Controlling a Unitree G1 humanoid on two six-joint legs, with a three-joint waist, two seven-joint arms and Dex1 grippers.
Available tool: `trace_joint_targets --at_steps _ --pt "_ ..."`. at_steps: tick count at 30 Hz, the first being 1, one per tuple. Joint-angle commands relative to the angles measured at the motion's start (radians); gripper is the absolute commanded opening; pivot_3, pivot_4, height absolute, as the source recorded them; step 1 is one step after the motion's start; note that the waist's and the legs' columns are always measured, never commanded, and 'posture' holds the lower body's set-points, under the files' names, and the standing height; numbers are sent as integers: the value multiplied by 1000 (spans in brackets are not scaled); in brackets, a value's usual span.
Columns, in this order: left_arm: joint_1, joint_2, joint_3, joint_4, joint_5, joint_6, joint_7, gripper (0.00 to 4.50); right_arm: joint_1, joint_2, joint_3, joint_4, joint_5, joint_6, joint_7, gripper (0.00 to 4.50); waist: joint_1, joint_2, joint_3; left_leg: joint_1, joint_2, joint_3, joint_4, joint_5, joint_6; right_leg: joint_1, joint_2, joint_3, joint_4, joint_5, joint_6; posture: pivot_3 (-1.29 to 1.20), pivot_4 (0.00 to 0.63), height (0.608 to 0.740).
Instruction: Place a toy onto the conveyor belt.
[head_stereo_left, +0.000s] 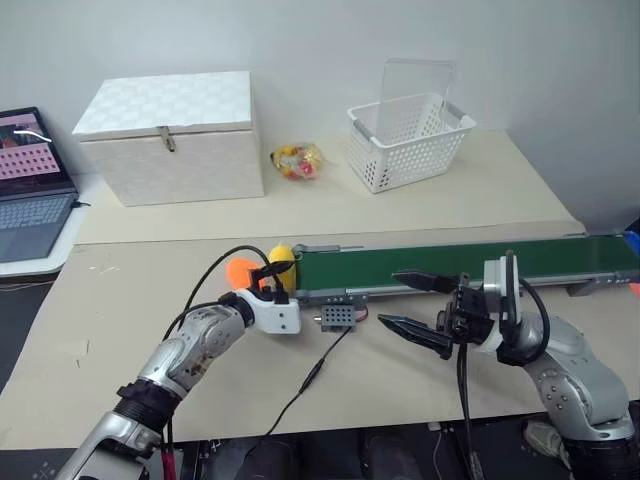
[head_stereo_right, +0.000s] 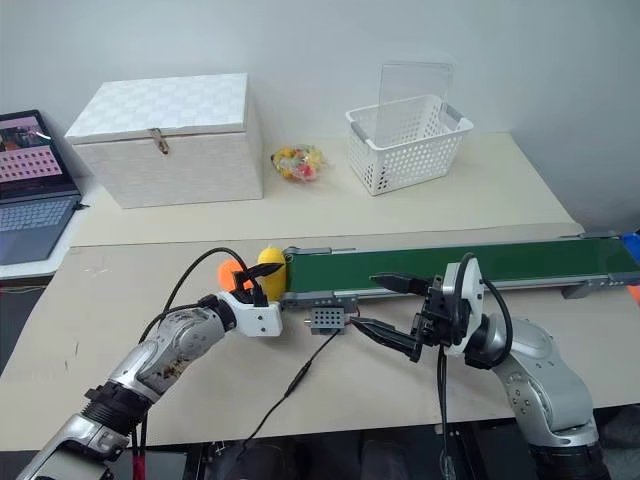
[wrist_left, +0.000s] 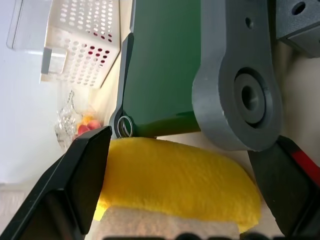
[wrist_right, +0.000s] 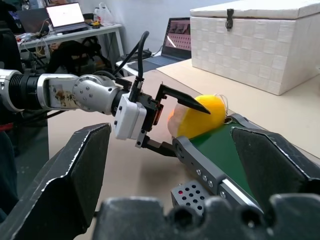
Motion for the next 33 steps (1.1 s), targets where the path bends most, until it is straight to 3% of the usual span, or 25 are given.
trace_joint_targets --at_steps 1,7,12,15,20,29,33 --pt "64 1 89 -128 -126 27 -31 4443 -3 -12 -12 -27 6 2 0 4500 -3 0 0 0 0 0 0 0 0 0 0 0 0 0 0 0 150 740" --pt "244 -105 292 -389 -791 563 -308 4443 2 -19 -9 -27 7 3 4 4500 -2 0 0 0 0 0 0 -1 2 -1 0 0 1 0 0 0 150 740" --pt "231 -156 460 -399 -1030 771 -268 4443 -4 -22 -3 -20 5 2 9 4500 -3 0 0 1 1 0 2 -1 2 0 1 -1 3 0 0 0 150 740" --pt "191 -203 519 -376 -1092 844 -195 4443 -13 -24 3 -9 0 1 15 4500 -3 0 0 4 1 0 2 -1 2 3 2 0 3 1 -1 0 150 740" --pt "140 -251 527 -320 -1069 834 -122 4443 -22 -25 7 0 -6 -3 19 4500 -3 0 0 7 1 0 2 1 -1 6 2 0 1 1 -1 0 150 740" --pt "5 -335 524 -163 -1098 825 -117 4443 -13 -26 2 -7 -5 -3 17 4500 0 0 0 6 0 1 2 1 -1 5 2 1 1 1 -1 0 150 740" --pt "-43 -348 487 -61 -1048 806 -115 4443 -12 -26 -3 -10 -5 -4 10 4500 -2 0 0 6 0 1 2 1 -1 5 2 1 1 1 -2 0 150 740"
